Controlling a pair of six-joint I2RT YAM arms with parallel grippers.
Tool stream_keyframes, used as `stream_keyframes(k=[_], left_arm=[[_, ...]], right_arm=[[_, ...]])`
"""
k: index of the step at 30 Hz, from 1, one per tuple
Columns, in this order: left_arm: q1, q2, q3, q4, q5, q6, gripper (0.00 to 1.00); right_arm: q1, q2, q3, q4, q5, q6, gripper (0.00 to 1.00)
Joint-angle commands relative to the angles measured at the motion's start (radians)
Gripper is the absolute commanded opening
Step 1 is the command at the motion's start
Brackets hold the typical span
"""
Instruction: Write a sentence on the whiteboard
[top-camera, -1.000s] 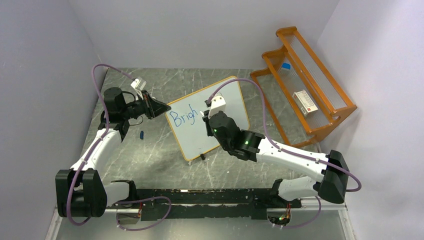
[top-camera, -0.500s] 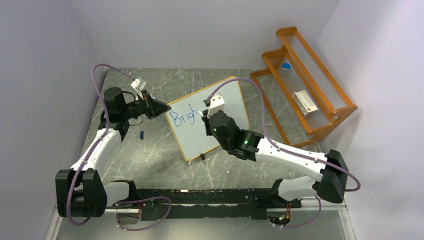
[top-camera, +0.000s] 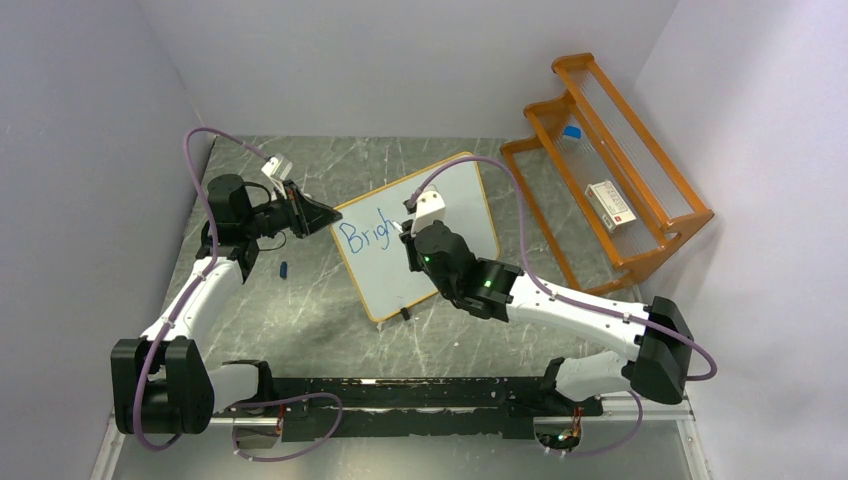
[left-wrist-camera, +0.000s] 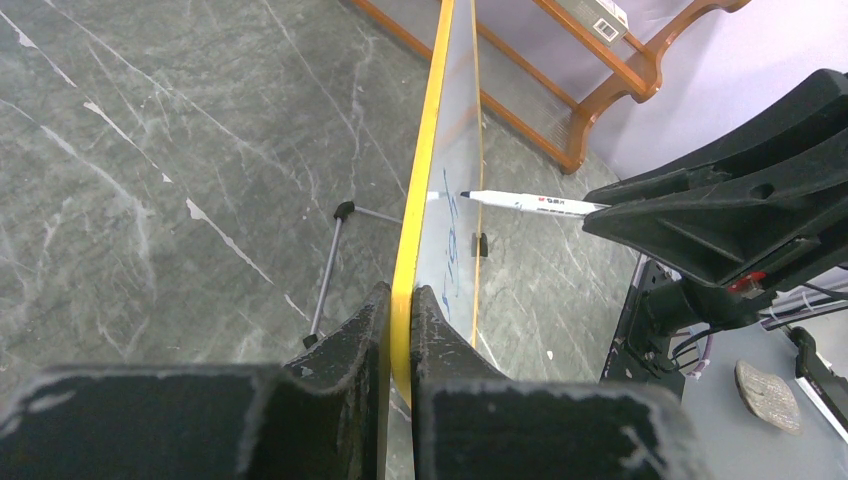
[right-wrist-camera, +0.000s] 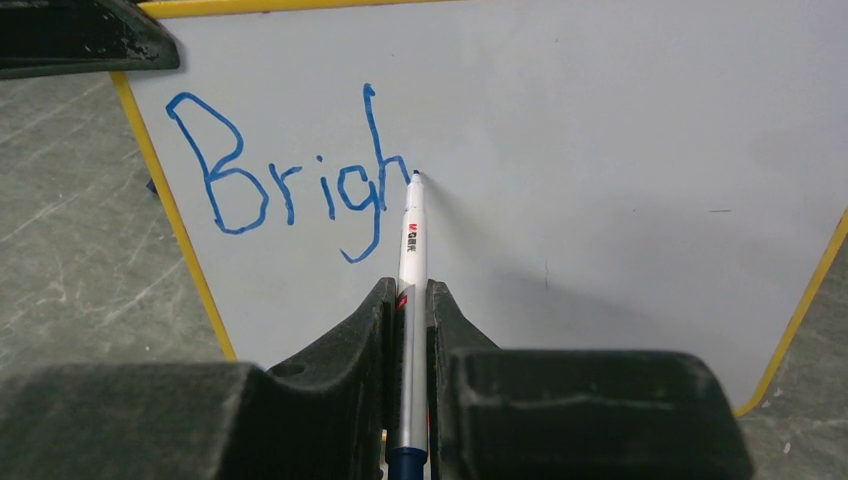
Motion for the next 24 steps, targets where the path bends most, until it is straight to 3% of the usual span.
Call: stream_keyframes(k=[1, 24], left_arm=[[-0.024, 0.038, -0.019, -0.113, -0.033, 0.059, 0.05], [-0.024, 0.038, -0.018, -0.116, -0.033, 0.062, 0.05]], right_arm=[[-0.007, 0.022, 0.017, 0.017, 0.004, -0.009, 0.00], [-0.029, 0.015, 0.001, 0.005, 0.057, 0.006, 0.00]])
